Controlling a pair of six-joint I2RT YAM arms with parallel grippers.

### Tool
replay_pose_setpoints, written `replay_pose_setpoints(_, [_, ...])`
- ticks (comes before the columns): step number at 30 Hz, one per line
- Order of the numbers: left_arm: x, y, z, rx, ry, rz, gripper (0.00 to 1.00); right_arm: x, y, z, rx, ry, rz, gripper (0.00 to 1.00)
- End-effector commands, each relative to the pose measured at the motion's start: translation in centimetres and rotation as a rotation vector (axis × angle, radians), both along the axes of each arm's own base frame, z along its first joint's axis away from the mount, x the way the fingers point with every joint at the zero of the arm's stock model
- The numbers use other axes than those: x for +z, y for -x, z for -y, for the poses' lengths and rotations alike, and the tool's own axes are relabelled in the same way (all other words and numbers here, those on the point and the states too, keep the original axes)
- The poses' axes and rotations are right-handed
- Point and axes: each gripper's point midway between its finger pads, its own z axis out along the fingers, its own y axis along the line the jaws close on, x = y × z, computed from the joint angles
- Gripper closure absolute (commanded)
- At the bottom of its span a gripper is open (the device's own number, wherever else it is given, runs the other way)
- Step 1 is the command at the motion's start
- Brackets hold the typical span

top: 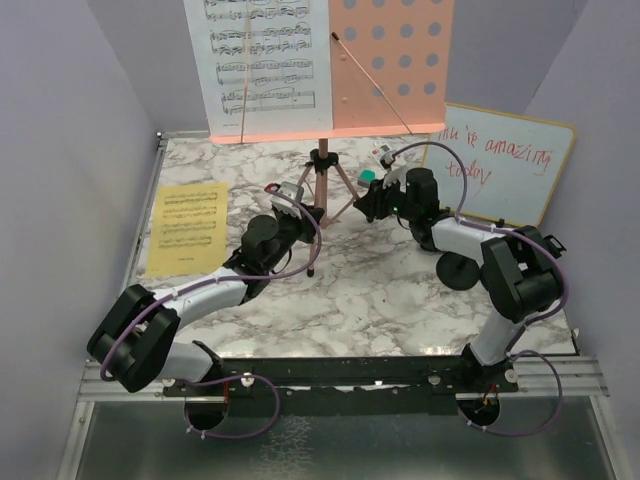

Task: Pack up the instrument practice props
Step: Adjust the music stand at the center of the board.

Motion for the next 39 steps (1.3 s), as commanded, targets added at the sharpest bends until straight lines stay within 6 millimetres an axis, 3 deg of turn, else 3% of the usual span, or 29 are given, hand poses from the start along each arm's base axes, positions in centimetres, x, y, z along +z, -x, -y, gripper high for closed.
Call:
replay_pose_setpoints(1, [0.2, 2.7, 1.4, -0.036, 0.049, -0.014, 0.95, -0.4, -1.6, -1.2, 0.06, 0.037, 0.025, 0.88])
replay_pose_setpoints(8, [0.4, 3.0, 2.5, -0.029, 0.091, -0.018, 0.98, -0.9, -4.0, -3.0, 0.147, 0.065, 0.055, 0.91])
replay_pose_setpoints(16, [1.1, 2.3, 5.6, -0.047, 0.188, -0.02, 1.0, -0.9, -5.9, -5.1, 0.266, 0.08, 0.098, 0.91])
replay_pose_setpoints(20, [0.7, 1.8, 7.3, -0.055, 0.215, -0.027, 1.0, -1.2, -6.6, -5.6, 0.304, 0.105, 0.104, 0.91])
replay_pose_setpoints(27, [0.5, 0.6, 8.0, -0.024, 0.238, -0.029, 0.99, -1.2, -6.9, -5.4, 0.301, 0.131, 0.126, 0.86])
replay_pose_setpoints(31, [0.5, 0.7, 7.3, -0.005, 0.242, -0.029, 0.87, -0.8, -6.7, -4.6, 0.264, 0.143, 0.141, 0.79])
replay_pose_setpoints(35, [0.7, 1.1, 6.2, 0.019, 0.252, -0.028, 0.63, 0.2, -6.8, -3.2, 0.186, 0.142, 0.166, 0.58])
replay_pose_setpoints(39, [1.0, 1.6, 5.1, 0.017, 0.272, -0.039, 0.47, 1.4, -6.6, -1.4, 0.106, 0.122, 0.176, 0.43])
